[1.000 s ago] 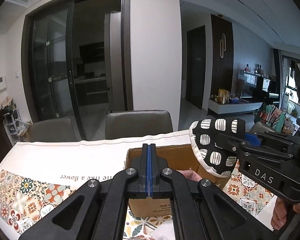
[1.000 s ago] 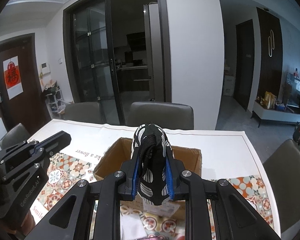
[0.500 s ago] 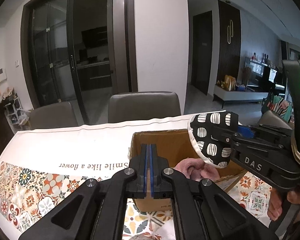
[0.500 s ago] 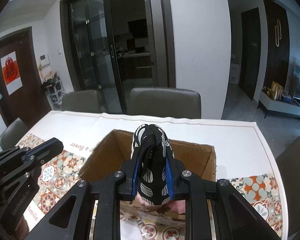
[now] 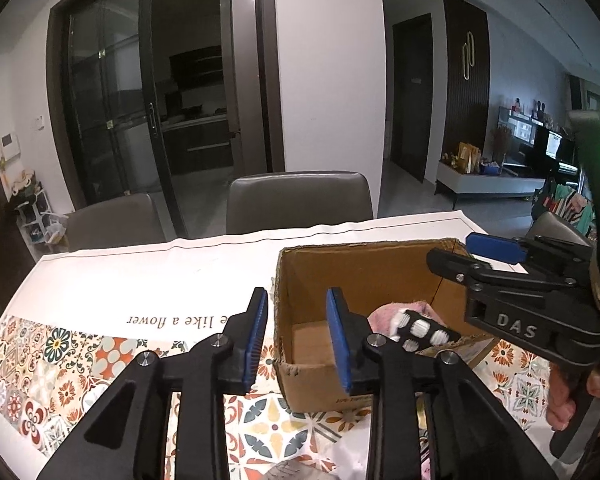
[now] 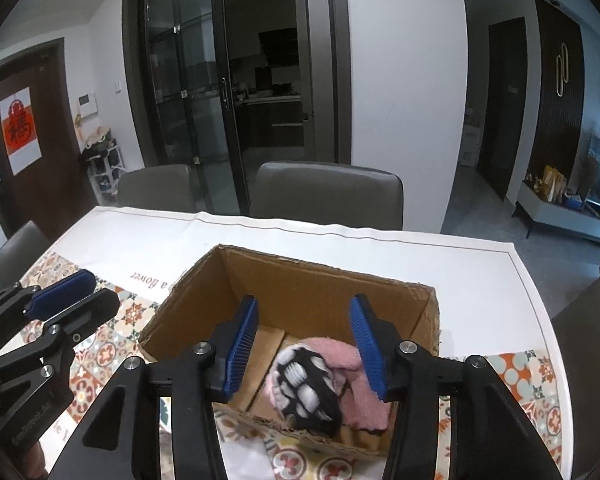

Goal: Organize soft objects
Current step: 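Open both tools to drop the pouch and patterned slipper into the box, then withdraw both tools from the box toward the pink tissue pack and white cloth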

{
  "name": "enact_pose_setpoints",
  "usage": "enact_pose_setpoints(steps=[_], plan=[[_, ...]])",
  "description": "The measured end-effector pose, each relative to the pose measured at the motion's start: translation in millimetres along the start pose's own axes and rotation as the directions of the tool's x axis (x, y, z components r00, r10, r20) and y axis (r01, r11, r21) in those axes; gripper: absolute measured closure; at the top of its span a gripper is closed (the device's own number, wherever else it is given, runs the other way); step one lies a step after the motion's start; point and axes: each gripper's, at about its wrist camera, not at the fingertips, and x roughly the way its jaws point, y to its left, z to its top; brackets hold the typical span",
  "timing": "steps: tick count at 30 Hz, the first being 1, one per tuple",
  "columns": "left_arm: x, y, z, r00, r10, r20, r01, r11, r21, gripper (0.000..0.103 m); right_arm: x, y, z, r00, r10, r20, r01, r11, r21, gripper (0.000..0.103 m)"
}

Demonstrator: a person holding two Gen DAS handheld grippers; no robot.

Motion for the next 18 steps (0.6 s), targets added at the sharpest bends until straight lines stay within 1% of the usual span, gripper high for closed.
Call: enact_pose_setpoints(steps=[2, 4, 6, 7, 8, 10, 12, 16, 18], plan=[[-3, 2, -3, 1.000, 0.001, -0.001, -0.001, 1.000, 0.004, 0.065, -6, 2, -2, 1.000, -0.002, 0.004, 0.002, 1.000, -0.001, 0.054], [-7, 3, -7, 1.000, 0.005, 0.000, -0.005, 1.000, 0.010, 0.060, -13, 6, -4, 1.000, -0.021, 0.009, 0.021, 1.000, -0.016, 0.054], [-12, 4, -13, 1.000, 0.017, -0.001, -0.017, 1.000, 0.017, 0.056, -20, 10, -5, 0.999, -0.036, 0.018, 0.037, 0.999, -0.032, 0.050], [-15, 5, -15, 1.000, 0.023, -0.003, -0.023, 1.000, 0.017, 0.055, -26, 13, -7, 0.998, -0.052, 0.026, 0.053, 0.998, -0.040, 0.045], [-18, 5, -18, 1.000, 0.028, -0.007, -0.028, 0.999, 0.017, 0.053, -28, 13, -7, 0.998, -0.060, 0.031, 0.061, 0.997, -0.043, 0.042], [-22, 6, -22, 0.999, 0.034, -0.012, -0.033, 0.999, 0.015, 0.051, -37, 17, -10, 0.996, -0.078, 0.046, 0.081, 0.996, -0.049, 0.042], [-28, 8, -25, 0.999, 0.038, -0.015, -0.038, 0.999, 0.012, 0.046, -45, 21, -14, 0.995, -0.091, 0.050, 0.094, 0.994, -0.055, 0.042], [-41, 7, -33, 0.998, 0.057, -0.016, -0.056, 0.998, 0.017, 0.044, -57, 26, -24, 0.994, -0.098, 0.042, 0.100, 0.994, -0.042, 0.037], [-49, 5, -41, 0.998, 0.063, -0.011, -0.063, 0.998, 0.025, 0.044, -63, 27, -32, 0.994, -0.106, 0.041, 0.107, 0.993, -0.041, 0.037]])
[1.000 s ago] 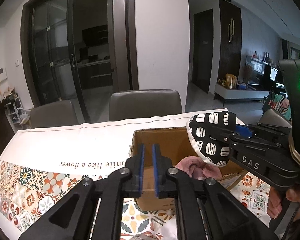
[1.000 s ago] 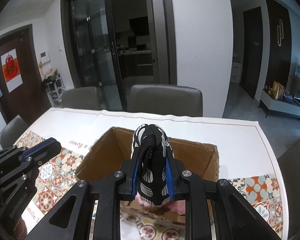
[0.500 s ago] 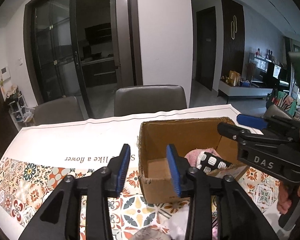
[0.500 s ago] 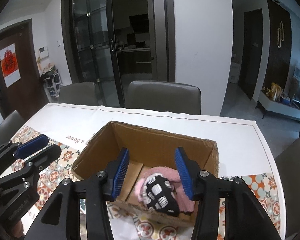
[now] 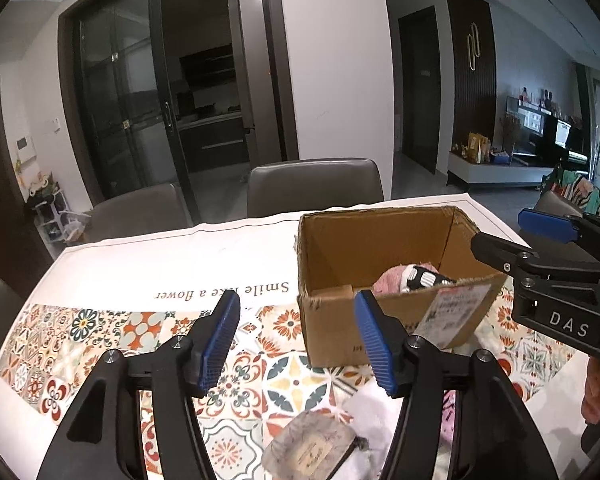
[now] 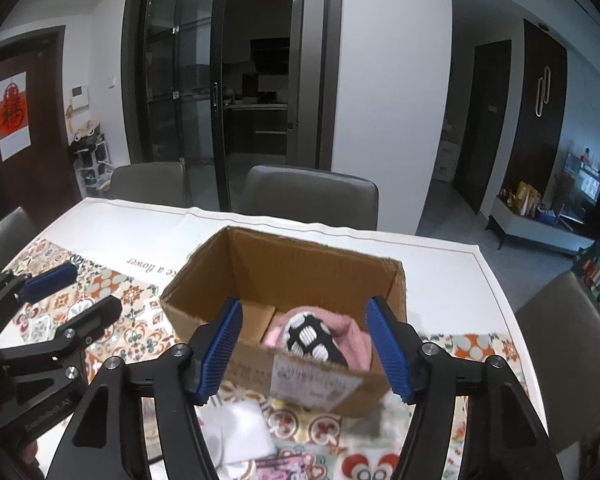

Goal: Organize soft objects
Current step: 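Withdraw both tools from the box toward the pink tissue pack and white cloth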

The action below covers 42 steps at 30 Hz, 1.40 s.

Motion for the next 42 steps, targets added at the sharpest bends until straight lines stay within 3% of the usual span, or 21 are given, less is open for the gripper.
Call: enact_pose_setpoints(steps=[15, 28, 42], plan=[[-28, -17, -50, 0.998, -0.029, -0.059, 0.029, 1.000, 0.010, 0.044, -25, -1, -48, 0.997, -0.004, -0.083, 0.007, 0.999, 0.042, 0.037], [-34, -34, -86, 0.991, -0.050, -0.121, 0.054, 0.998, 0.030, 0.044, -25, -2, -89, 0.981, 0.030, -0.192, -0.019, 0.998, 0.059, 0.037], [-18, -53, -130, 0.969, -0.089, -0.231, 0.103, 0.993, 0.051, 0.044, -1, 0, -139, 0.927, 0.092, -0.364, -0.077, 0.996, 0.054, 0.037]])
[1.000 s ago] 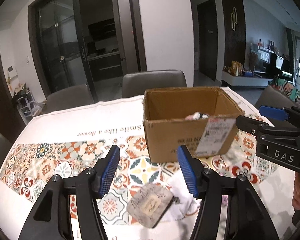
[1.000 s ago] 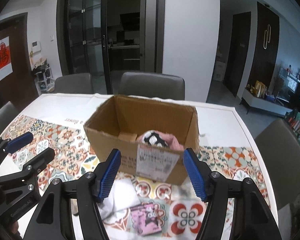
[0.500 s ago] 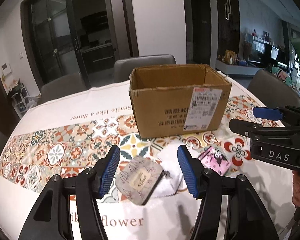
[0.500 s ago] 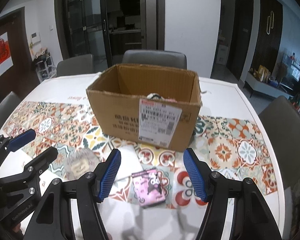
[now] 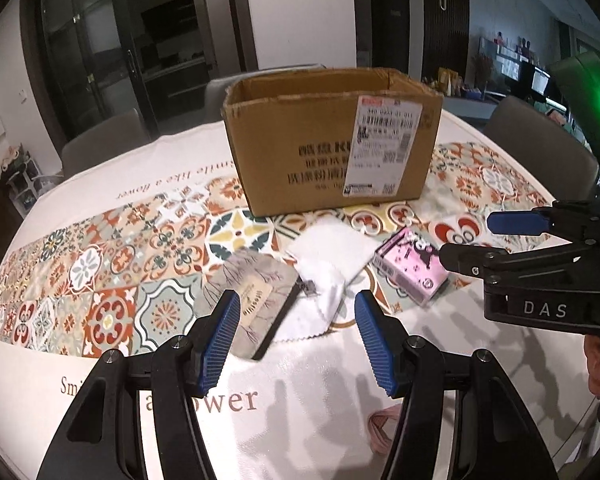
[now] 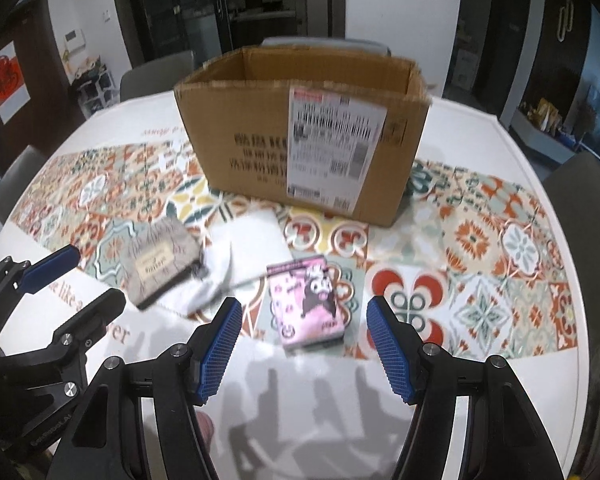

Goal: Organize soft objects
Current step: 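Withdraw both tools from the box toward the pink tissue pack and white cloth, then grasp the white cloth with the left tool while the right tool grasps the pink tissue pack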

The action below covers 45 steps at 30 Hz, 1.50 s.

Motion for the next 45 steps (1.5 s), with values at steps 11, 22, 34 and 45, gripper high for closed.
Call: enact_pose_setpoints(steps=[11, 22, 34, 45], plan=[[23, -12, -13, 0.999, -0.011, -0.032, 0.013, 0.997, 0.072, 0.044, 33, -7, -12, 0.995, 0.021, -0.095, -0.021, 1.000, -0.005, 0.037], [56, -12, -18, 0.992, -0.063, -0.111, 0.070, 0.996, 0.061, 0.045, 57, -8, -14, 0.987, 0.030, -0.155, -0.034, 0.999, -0.025, 0.037], [87, -12, -10, 0.983, -0.113, -0.145, 0.122, 0.991, 0.052, 0.045, 82, -10, -5, 0.978, 0.060, -0.199, -0.066, 0.998, -0.020, 0.037], [106, -12, -7, 0.979, -0.113, -0.169, 0.124, 0.991, 0.055, 0.055, 97, -7, 0, 0.972, 0.057, -0.226, -0.063, 0.998, -0.019, 0.037]])
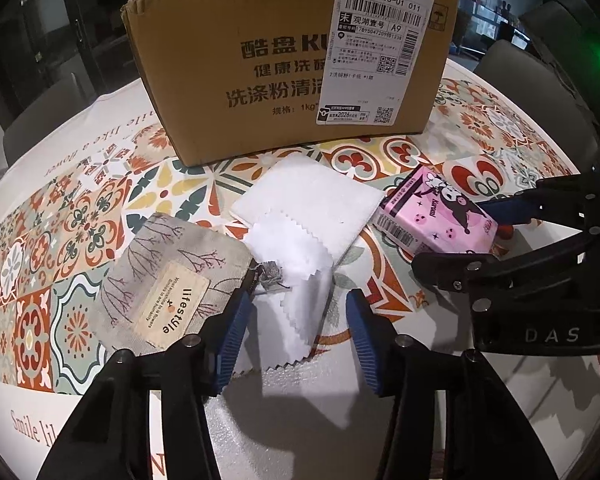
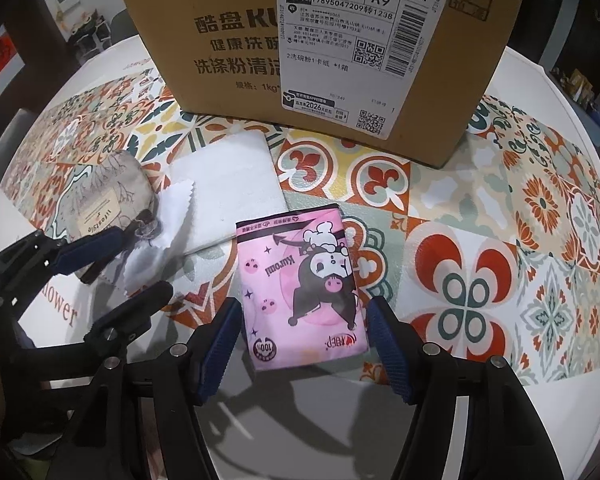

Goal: Organize soft objects
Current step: 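Grasp the white cloth with the left tool while the right tool grasps the pink tissue pack, then lift the white cloth and pink tissue pack and carry them over the box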

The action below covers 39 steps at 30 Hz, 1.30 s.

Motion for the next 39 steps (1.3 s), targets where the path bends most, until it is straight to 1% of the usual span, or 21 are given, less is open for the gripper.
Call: enact_pose_setpoints(steps=[1, 4, 5, 6, 7, 8, 10, 11, 12, 13, 18, 23, 31, 39], plan=[[1, 0, 1, 1.000, 0.001, 0.000, -0.001, 1.000, -0.002, 0.056, 1, 0, 0, 1.000, 0.001, -0.001, -0.001, 1.000, 0.004, 0.037], [2, 3, 3, 1.000, 0.001, -0.002, -0.001, 1.000, -0.020, 0.065, 1, 0, 1, 1.000, -0.002, 0.005, 0.002, 1.000, 0.008, 0.037], [2, 5, 3, 1.000, 0.001, -0.002, -0.001, 1.000, -0.026, 0.070, 2, 0, 1, 1.000, -0.001, 0.007, 0.001, 1.000, 0.009, 0.037], [3, 6, 4, 1.000, -0.007, -0.005, 0.006, 0.999, -0.035, 0.078, 1, -1, 1, 1.000, -0.001, 0.008, 0.001, 1.000, 0.011, 0.037], [5, 8, 4, 1.000, -0.017, -0.017, 0.016, 0.999, -0.043, 0.082, 2, -1, 1, 1.000, -0.002, 0.009, 0.002, 1.000, 0.016, 0.037], [6, 9, 3, 0.999, -0.029, -0.030, 0.027, 0.998, -0.057, 0.089, 2, -1, 1, 1.000, -0.002, 0.011, 0.002, 1.000, 0.019, 0.037], [5, 12, 3, 0.998, -0.047, -0.032, 0.044, 0.995, -0.084, 0.091, 1, -1, 1, 1.000, -0.003, 0.015, 0.002, 1.000, 0.027, 0.038], [5, 13, 3, 0.998, -0.059, -0.033, 0.056, 0.994, -0.091, 0.095, 1, -1, 1, 1.000, 0.002, 0.017, -0.002, 1.000, 0.028, 0.041], [3, 13, 2, 0.997, -0.063, -0.033, 0.059, 0.994, -0.093, 0.095, 1, 0, 1, 1.000, 0.002, 0.020, -0.003, 1.000, 0.027, 0.045], [2, 12, 2, 0.998, -0.063, -0.031, 0.060, 0.994, -0.093, 0.095, 0, 0, 0, 1.000, -0.003, 0.025, 0.002, 1.000, 0.026, 0.046], [-12, 14, 3, 0.995, -0.096, -0.004, 0.095, 0.988, -0.123, 0.095, -5, 0, -3, 0.999, 0.036, 0.031, -0.037, 0.998, 0.052, 0.046], [-26, 16, 4, 0.991, -0.128, 0.029, 0.131, 0.980, -0.153, 0.096, -19, 1, -6, 0.997, 0.057, 0.059, -0.061, 0.995, 0.075, 0.046], [-59, 17, 10, 0.985, -0.141, 0.101, 0.157, 0.973, -0.168, 0.096, -49, 8, -7, 0.990, 0.075, 0.122, -0.084, 0.994, 0.072, 0.046], [-89, 17, 20, 0.974, -0.143, 0.178, 0.175, 0.969, -0.175, 0.096, -79, 14, -3, 0.978, 0.090, 0.191, -0.105, 0.992, 0.071, 0.046]])
